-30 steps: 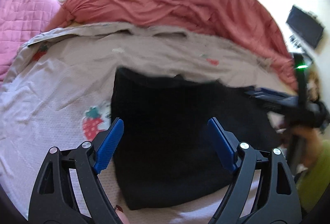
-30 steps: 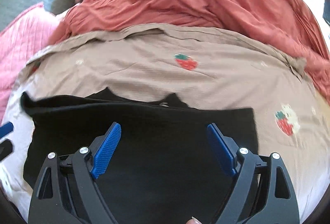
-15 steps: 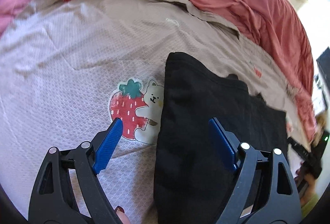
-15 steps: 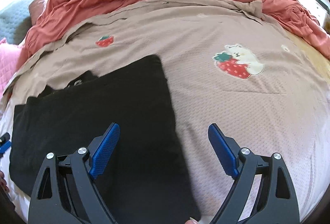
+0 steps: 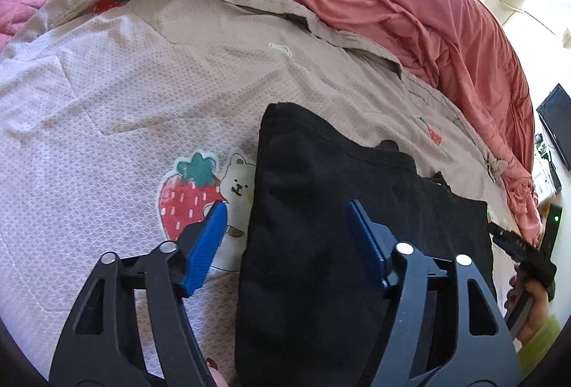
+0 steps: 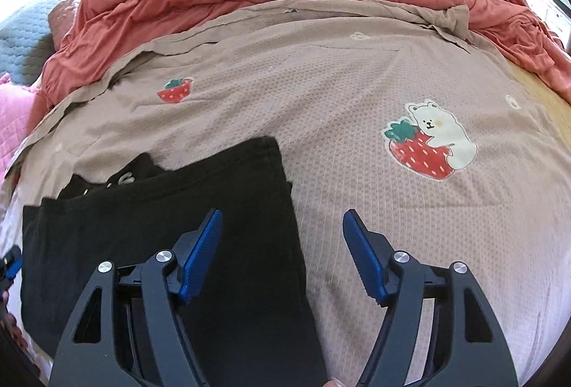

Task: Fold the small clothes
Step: 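Grasp the folded sweatshirt side with both grippers and fold it inward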

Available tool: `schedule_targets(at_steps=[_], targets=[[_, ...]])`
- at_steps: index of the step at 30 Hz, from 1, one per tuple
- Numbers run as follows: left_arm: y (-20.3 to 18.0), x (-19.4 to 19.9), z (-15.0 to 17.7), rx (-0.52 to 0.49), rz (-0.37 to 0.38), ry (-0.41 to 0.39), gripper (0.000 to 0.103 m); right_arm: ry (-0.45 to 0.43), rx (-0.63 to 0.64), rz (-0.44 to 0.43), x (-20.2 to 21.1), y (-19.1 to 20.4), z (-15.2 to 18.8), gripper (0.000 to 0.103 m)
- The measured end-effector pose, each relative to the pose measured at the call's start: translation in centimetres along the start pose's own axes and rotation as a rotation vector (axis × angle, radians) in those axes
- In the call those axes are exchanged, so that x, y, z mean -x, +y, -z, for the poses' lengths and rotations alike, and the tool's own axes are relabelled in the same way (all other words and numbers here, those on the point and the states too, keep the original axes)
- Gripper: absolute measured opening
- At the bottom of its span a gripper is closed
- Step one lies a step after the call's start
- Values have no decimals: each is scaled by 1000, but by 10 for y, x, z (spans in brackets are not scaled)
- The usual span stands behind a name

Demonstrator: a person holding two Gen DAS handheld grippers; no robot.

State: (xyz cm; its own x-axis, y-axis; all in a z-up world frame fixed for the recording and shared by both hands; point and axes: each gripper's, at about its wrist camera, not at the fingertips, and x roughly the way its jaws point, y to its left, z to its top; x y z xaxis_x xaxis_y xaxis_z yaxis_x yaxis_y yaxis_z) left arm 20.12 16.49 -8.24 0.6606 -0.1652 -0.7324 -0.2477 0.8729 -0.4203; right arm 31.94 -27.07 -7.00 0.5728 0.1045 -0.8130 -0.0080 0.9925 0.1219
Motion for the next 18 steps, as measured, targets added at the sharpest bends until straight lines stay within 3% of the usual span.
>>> schedule_targets(at_steps=[4,5,8,10,18], targets=[[-3,-4,1,-11,-21,-3,27,9,-14,-10,-10,0,-5,64],[-3,-5,1,-15,-25,-3,17,14,-10,-13,-12,1,-5,58],[-8,-7,0,-47,-36,-8,7,23,11,-48,-13,7,-5,30],[-10,-4,-2,-55,-28,-11,5,7,45,-43,-10,12,-4,11],[-30,19,-7,-143,-15,-126,4,-65,28,-35,9,-4,-4,7]])
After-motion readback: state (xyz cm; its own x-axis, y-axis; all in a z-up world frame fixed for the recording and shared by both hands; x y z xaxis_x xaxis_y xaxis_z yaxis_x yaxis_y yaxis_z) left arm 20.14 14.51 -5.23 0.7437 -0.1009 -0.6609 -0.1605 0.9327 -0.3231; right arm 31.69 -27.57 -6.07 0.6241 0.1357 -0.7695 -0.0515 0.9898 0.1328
